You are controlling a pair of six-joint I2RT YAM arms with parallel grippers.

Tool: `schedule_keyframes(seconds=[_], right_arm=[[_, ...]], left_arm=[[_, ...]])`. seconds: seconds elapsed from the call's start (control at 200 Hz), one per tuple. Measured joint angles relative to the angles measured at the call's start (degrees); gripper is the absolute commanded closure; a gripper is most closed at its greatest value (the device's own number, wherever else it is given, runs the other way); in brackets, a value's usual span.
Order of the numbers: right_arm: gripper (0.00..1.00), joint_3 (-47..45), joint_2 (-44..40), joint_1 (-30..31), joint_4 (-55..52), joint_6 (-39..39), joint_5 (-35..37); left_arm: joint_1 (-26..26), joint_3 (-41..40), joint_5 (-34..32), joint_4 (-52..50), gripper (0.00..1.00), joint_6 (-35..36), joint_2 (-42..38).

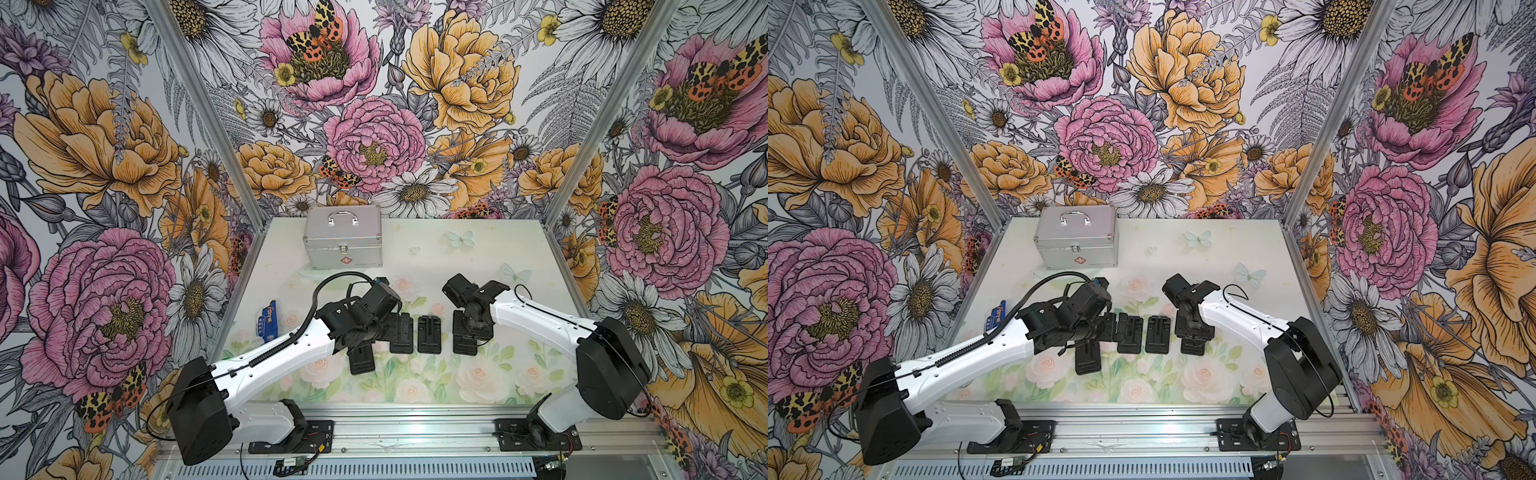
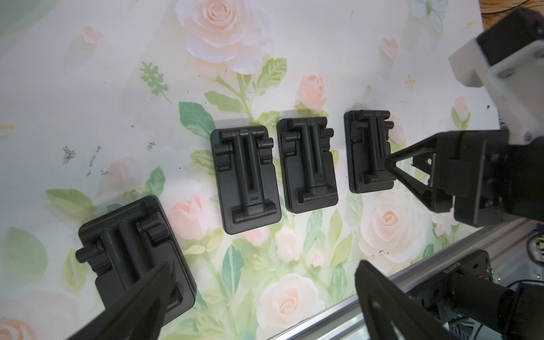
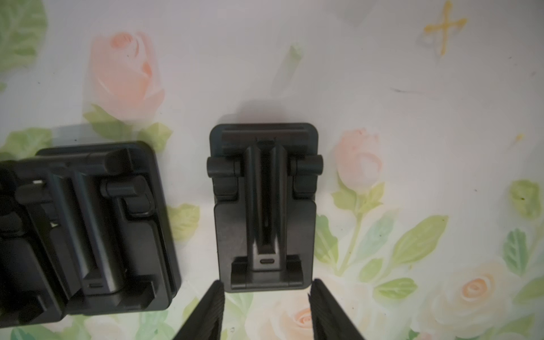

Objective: Open the phone stand
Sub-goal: Pick up the phone stand at the center of the board.

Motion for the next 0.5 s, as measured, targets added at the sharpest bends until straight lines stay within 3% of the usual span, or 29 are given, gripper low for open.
schedule_keyframes(seconds=[0.205,0.5], right_arm=[[0.58,-2.3,0.1,-1.5,1.9,-0.2,-1.2],[0.55,-4.4,0.1,-2.9,5.0,-0.8,-2.9]], left_arm=[[0.0,0.4,0.0,0.0,0.01,0.0,0.8],[0.0,0.4,0.0,0.1,0.01,-0.3,1.0]])
